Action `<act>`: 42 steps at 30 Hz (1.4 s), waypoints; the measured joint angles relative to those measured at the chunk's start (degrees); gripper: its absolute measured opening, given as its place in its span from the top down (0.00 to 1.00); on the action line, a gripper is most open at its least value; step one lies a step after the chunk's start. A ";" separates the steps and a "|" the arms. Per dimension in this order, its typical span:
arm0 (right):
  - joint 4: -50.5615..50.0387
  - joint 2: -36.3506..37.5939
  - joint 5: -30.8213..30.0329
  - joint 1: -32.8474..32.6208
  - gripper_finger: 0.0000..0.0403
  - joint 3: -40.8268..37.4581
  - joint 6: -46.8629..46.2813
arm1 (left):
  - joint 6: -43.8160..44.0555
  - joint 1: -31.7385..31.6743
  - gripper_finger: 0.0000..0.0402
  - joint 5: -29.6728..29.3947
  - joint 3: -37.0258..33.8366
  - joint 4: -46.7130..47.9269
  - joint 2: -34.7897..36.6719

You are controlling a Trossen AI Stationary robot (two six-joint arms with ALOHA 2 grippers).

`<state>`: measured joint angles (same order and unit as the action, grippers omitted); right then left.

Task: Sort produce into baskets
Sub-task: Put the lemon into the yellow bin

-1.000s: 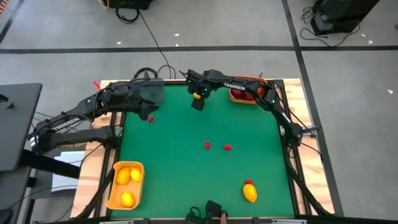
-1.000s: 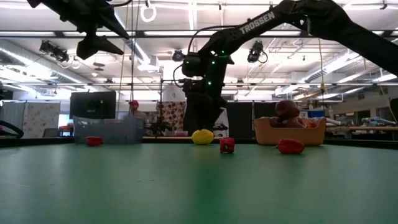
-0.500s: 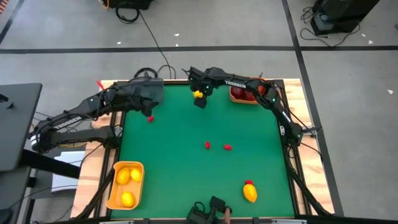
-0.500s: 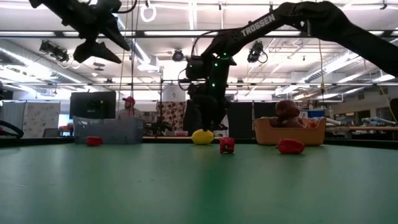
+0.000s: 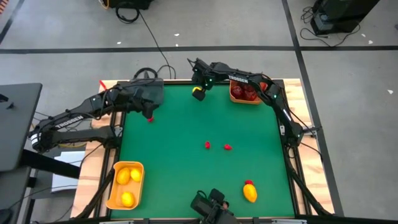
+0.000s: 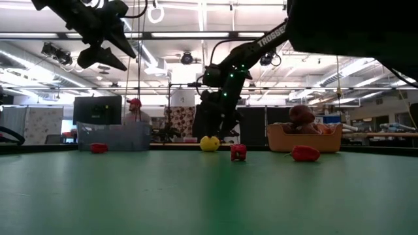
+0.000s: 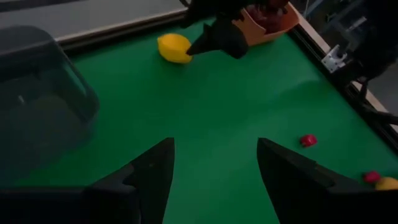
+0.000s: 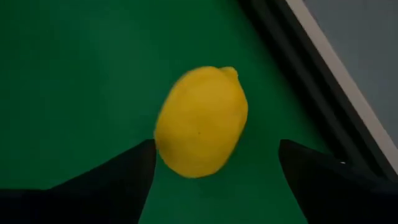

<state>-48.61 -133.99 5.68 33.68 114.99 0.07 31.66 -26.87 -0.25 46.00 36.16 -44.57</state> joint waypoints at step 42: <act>26.23 13.99 -4.49 -18.52 0.63 -7.42 -8.57 | 11.20 -0.02 0.19 2.87 0.00 -7.96 0.00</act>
<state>-22.38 -120.01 1.19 15.16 107.57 -8.49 42.86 -26.89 2.63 46.00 28.20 -44.58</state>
